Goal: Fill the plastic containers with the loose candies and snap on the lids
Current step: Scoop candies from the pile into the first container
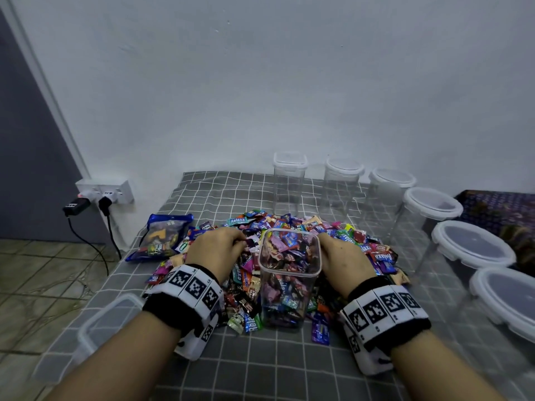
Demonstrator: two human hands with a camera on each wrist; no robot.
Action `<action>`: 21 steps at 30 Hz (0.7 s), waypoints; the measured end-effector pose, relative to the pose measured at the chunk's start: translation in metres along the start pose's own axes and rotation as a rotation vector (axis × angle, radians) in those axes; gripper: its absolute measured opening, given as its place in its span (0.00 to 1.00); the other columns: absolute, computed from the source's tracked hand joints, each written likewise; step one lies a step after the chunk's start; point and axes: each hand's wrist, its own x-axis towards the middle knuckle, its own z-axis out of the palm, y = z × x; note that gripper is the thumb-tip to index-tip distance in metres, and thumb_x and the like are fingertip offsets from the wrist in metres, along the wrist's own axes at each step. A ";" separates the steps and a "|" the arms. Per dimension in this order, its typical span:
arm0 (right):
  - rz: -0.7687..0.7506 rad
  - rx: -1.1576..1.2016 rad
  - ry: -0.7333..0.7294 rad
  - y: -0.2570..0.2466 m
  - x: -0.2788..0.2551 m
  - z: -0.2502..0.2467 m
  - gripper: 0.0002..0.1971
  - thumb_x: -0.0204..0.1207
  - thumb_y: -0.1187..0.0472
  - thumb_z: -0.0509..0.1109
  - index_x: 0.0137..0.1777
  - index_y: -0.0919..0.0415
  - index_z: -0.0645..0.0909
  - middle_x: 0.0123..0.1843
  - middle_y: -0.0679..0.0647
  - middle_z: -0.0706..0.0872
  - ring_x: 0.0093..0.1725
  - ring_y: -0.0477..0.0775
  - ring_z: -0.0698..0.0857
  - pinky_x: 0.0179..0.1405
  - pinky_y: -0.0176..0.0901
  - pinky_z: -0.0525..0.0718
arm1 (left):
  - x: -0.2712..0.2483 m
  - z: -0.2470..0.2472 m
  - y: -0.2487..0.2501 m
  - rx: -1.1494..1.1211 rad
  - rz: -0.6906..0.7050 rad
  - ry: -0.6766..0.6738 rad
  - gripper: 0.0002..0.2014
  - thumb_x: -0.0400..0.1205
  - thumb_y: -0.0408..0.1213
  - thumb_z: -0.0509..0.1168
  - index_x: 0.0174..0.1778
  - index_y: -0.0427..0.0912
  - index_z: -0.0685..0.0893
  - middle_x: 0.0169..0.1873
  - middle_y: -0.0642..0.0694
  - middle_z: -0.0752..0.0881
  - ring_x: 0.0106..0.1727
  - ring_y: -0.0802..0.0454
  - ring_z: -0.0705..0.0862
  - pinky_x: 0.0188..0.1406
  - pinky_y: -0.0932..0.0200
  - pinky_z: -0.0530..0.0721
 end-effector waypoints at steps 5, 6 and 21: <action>0.032 0.236 0.130 0.001 -0.006 -0.002 0.12 0.84 0.56 0.59 0.61 0.61 0.76 0.49 0.59 0.88 0.48 0.62 0.85 0.40 0.42 0.72 | -0.004 -0.003 0.001 -0.190 0.031 0.061 0.09 0.81 0.41 0.67 0.54 0.48 0.88 0.49 0.50 0.89 0.48 0.55 0.84 0.53 0.60 0.80; 0.052 0.300 0.148 0.002 -0.006 -0.003 0.11 0.83 0.57 0.60 0.61 0.61 0.76 0.49 0.59 0.88 0.48 0.61 0.84 0.41 0.42 0.72 | -0.005 -0.004 0.002 -0.259 0.023 0.084 0.08 0.80 0.39 0.68 0.53 0.46 0.89 0.47 0.50 0.89 0.47 0.55 0.84 0.53 0.60 0.81; -0.106 0.976 0.426 -0.021 -0.010 -0.035 0.17 0.82 0.59 0.62 0.68 0.45 0.68 0.59 0.48 0.84 0.60 0.44 0.84 0.64 0.55 0.82 | -0.010 -0.029 0.023 -0.790 -0.017 0.201 0.08 0.78 0.33 0.70 0.43 0.54 0.87 0.35 0.57 0.87 0.34 0.70 0.84 0.33 0.72 0.84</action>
